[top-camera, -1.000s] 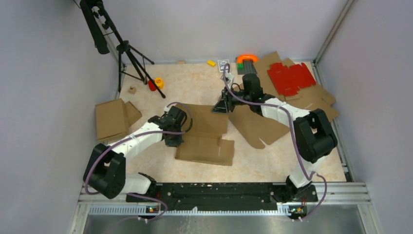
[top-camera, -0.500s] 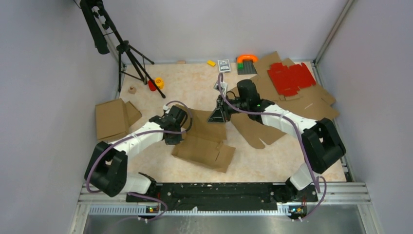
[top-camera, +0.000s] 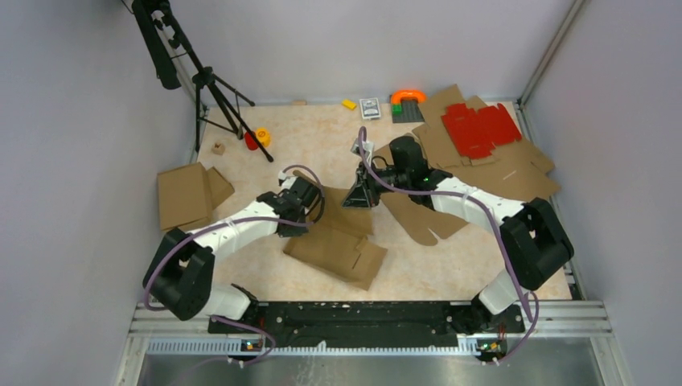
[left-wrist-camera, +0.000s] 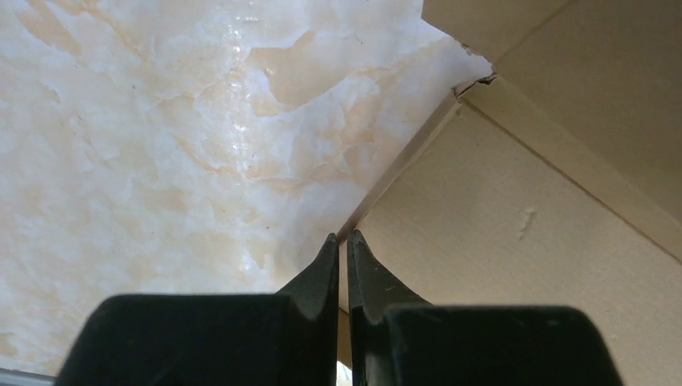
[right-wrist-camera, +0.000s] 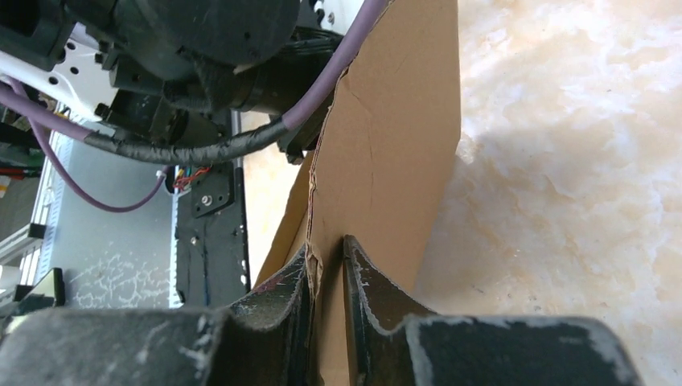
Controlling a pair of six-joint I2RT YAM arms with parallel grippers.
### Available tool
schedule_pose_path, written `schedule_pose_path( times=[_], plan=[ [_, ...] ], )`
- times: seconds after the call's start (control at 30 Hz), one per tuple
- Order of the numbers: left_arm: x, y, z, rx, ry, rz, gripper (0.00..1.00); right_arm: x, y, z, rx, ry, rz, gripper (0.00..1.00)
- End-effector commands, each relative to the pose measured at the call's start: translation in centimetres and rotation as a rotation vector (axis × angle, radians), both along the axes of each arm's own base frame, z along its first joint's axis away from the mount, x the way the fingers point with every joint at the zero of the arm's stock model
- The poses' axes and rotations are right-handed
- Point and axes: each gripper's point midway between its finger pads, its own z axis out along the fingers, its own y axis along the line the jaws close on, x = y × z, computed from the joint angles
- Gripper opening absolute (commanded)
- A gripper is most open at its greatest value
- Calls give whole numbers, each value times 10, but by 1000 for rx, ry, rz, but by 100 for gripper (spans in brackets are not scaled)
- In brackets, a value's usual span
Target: Fold the paper box
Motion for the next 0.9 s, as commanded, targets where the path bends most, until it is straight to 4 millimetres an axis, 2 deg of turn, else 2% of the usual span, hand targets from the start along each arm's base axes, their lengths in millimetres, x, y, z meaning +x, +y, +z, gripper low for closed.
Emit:
schedule_pose_path(
  times=[0.0, 0.23, 0.37, 0.53, 0.67, 0.73, 0.87],
  plan=[
    [18, -58, 0, -149, -56, -125, 6, -17, 6, -19, -61, 32, 5, 15],
    [12, -64, -15, -127, -13, -177, 12, -3, 4, -27, -96, 4, -65, 18],
    [9, -65, -20, -102, -8, -195, 0, -6, 3, -29, -92, 11, -53, 18],
    [8, -74, -20, -123, -20, -220, 2, -12, 5, -32, -93, 44, -17, 20],
    [9, -80, -1, -190, -73, -234, 37, 0, -3, -40, -129, 34, -83, 19],
    [10, -81, 10, -220, -95, -245, 46, 4, -7, -40, -124, 41, -104, 19],
    [11, -76, 29, -280, -117, -259, 57, 9, -12, -42, -122, 40, -120, 19]
  ],
)
